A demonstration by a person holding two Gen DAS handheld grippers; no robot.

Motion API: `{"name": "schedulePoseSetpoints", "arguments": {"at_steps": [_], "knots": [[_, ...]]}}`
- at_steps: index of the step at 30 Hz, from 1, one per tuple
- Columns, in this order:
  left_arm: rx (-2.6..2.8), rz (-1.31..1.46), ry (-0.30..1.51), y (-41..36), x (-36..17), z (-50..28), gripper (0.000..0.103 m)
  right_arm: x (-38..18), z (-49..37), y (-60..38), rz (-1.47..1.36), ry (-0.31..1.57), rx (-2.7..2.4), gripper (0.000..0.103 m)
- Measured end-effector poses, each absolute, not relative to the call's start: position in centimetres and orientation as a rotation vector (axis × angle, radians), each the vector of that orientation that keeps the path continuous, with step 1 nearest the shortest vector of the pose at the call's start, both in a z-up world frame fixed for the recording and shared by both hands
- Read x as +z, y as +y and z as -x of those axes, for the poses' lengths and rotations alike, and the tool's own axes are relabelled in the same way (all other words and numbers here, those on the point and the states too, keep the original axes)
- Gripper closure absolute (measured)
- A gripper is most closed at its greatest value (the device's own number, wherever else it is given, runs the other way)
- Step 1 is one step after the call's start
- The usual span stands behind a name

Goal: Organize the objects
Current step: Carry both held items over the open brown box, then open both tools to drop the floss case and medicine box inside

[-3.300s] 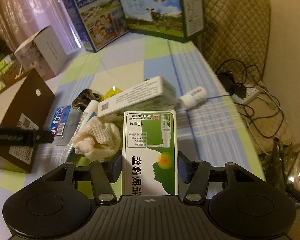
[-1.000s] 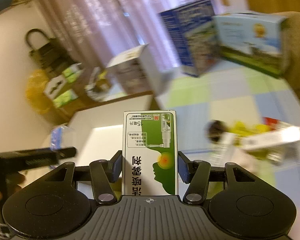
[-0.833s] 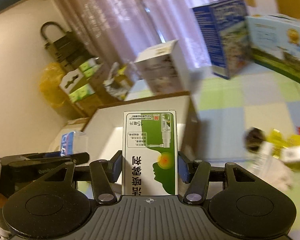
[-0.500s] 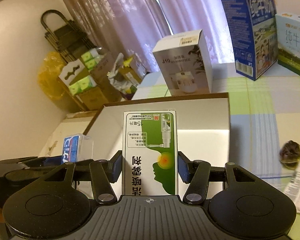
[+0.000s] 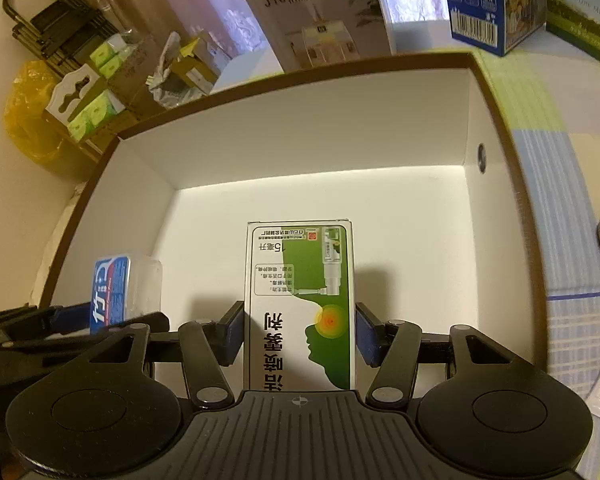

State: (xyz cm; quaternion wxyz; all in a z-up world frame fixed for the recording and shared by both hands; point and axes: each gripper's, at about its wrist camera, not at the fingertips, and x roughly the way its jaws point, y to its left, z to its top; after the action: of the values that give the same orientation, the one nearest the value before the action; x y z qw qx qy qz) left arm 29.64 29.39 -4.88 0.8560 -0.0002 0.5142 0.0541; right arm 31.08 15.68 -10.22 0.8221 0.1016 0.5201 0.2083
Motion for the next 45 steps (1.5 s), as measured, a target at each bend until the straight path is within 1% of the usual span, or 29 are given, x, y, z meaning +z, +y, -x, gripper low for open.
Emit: {"name": "schedulePoseSetpoints", "arguments": {"at_steps": [4,6,12,13,14,16,18,20,25,35,45], "knots": [[0.093,-0.001,1.103,29.6,-5.6,-30.3,0.05,-10.6,-31.7,15.9,-0.223,1.118,0.436,0.049],[0.08,-0.002,1.107,29.6,-5.8,-30.4,0.05,-10.5,-31.8,15.9,-0.21,1.119,0.441,0.046],[0.048,0.001,1.117,29.2,-6.2,-30.8,0.05,-10.1,-31.3,15.5,-0.2,1.121,0.441,0.044],[0.043,-0.005,1.114,29.1,-6.2,-30.7,0.046,-10.0,-31.3,15.7,-0.197,1.12,0.441,0.044],[0.041,-0.01,1.109,29.0,-6.2,-30.6,0.036,-9.9,-31.2,15.6,-0.193,1.116,0.443,0.044],[0.037,-0.018,1.095,29.0,-5.9,-30.5,0.029,-9.5,-31.0,15.6,-0.184,1.11,0.449,0.042],[0.034,-0.016,1.088,29.1,-5.6,-30.1,0.028,-9.0,-30.5,15.4,-0.177,1.1,0.461,0.041],[0.04,-0.003,1.085,29.3,-5.2,-29.7,0.025,-8.3,-30.1,15.2,-0.173,1.087,0.478,0.04],[0.055,0.022,1.064,29.7,-3.8,-28.3,0.021,-6.9,-28.5,15.1,-0.135,1.058,0.521,0.038],[0.073,0.042,1.005,29.2,-0.7,-25.1,0.018,-4.6,-25.1,13.8,-0.093,1.011,0.546,0.037],[0.066,0.07,0.991,27.3,0.4,-22.0,0.017,-3.2,-21.8,11.5,-0.092,0.996,0.525,0.037]]}}
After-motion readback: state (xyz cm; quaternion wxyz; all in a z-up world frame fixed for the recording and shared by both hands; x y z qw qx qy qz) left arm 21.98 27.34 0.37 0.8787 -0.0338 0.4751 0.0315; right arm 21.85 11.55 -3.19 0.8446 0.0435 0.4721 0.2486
